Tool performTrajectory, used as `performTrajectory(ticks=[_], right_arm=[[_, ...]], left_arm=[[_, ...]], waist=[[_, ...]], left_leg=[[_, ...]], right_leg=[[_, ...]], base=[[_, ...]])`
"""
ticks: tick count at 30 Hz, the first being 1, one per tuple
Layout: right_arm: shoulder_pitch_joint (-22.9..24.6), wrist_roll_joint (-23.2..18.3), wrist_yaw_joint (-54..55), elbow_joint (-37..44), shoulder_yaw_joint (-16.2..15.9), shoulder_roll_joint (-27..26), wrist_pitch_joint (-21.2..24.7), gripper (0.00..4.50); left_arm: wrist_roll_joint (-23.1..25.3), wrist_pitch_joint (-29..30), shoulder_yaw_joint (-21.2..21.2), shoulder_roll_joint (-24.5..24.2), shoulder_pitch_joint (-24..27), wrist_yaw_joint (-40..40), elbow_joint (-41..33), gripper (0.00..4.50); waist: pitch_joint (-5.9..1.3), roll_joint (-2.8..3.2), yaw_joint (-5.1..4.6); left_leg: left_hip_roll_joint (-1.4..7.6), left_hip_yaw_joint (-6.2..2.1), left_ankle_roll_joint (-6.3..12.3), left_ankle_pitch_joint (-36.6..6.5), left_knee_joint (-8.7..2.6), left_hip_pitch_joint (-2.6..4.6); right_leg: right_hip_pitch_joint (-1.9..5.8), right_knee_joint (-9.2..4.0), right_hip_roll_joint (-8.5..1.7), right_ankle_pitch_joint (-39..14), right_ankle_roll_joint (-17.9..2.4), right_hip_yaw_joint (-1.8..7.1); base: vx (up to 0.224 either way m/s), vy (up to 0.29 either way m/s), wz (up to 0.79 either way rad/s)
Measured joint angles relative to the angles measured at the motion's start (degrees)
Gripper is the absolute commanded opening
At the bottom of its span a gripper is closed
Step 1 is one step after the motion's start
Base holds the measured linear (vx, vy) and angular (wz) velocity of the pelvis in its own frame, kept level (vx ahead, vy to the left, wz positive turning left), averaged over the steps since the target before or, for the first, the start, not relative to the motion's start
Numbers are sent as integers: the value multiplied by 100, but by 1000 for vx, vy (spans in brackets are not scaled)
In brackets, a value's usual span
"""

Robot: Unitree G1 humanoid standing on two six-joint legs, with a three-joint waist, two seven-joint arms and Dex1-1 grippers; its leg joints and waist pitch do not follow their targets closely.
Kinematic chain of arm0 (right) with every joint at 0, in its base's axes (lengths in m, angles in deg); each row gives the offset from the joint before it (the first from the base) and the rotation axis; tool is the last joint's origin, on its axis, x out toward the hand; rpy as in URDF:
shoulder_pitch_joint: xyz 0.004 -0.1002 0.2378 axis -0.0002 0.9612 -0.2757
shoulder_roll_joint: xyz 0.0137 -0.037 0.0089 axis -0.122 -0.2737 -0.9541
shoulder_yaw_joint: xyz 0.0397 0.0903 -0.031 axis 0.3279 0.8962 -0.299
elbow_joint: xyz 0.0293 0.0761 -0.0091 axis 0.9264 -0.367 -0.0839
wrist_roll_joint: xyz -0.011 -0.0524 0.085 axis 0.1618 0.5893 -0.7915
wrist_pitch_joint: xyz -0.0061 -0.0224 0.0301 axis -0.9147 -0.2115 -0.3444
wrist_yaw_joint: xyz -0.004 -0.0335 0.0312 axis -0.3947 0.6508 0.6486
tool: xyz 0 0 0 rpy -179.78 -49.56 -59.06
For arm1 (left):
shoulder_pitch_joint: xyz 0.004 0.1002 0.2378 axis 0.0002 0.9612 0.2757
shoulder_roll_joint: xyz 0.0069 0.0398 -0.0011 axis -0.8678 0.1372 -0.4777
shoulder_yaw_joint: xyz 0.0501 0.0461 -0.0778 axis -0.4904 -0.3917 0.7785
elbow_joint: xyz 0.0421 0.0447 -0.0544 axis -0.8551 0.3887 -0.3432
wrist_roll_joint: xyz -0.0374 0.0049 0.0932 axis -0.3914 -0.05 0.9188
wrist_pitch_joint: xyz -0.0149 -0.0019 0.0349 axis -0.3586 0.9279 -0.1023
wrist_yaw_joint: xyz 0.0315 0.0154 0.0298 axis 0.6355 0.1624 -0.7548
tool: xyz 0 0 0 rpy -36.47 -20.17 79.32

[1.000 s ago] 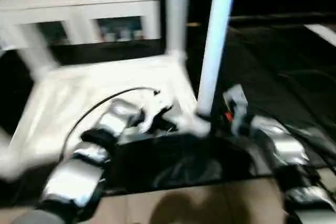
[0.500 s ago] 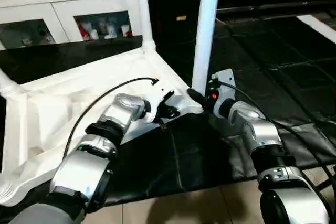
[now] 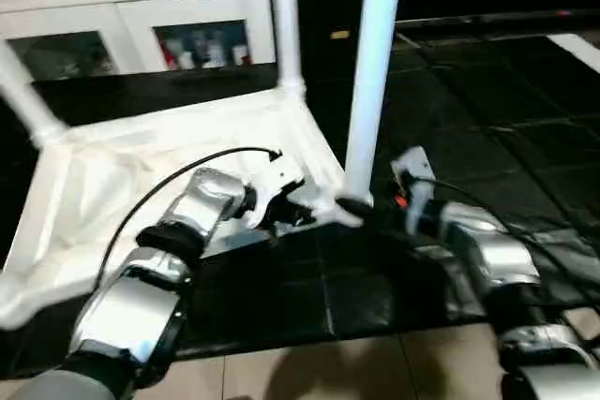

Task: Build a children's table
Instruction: Rotate leg to tighten

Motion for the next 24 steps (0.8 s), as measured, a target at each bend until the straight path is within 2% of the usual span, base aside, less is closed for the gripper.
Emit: performTrajectory(ticks=[6,9,14,15,19,21,24], right_arm=[[11,-212,-1002,136,-161,434,321,446],[6,-205,-1427,285,-378,625,269,446],[6,-205,-1834,335,-611,655,167,446],[6,-211,-1897,336,-622,654,182,421],[4,-262,-2118,336,-709,648,213,408],[-12,-300,-2198,335,-758,645,230,374],[-69,-311,-2252,331,-800,641,232,357]], left_arm=[[-9,-324,-193,-216,131,725,-222,0],[-11,-459,-304,-298,215,1091,-354,0],[-8,-605,-396,-313,239,1363,-400,0],[-7,-610,-412,-311,239,1373,-414,0],[-7,-610,-446,-325,246,1384,-489,0],[-8,-610,-452,-327,262,1405,-515,0],[-8,-652,-454,-326,304,1437,-558,0]], waist=[[1,-1,186],[1,-1,254],[1,-1,301],[1,-2,305],[2,-4,313],[2,-4,319],[2,-4,333]], left_leg=[[-1,-2,0,0,7,-6],[-1,-1,-1,0,9,-5],[-1,3,0,1,18,-6],[-2,4,0,1,19,-6],[-3,5,0,0,18,-6],[-3,5,-1,0,18,-7],[-3,5,0,0,18,-7]], right_leg=[[-5,1,-1,0,0,2],[-4,4,-1,0,1,7],[0,6,-1,-3,6,17],[1,6,-1,-3,7,22],[1,6,-1,-3,10,25],[0,6,-1,-3,11,24],[0,6,-1,-4,13,24]], base=[[0,0,0],[0,0,0],[0,0,0],[0,0,0],[0,0,0],[0,0,0],[0,0,0]])
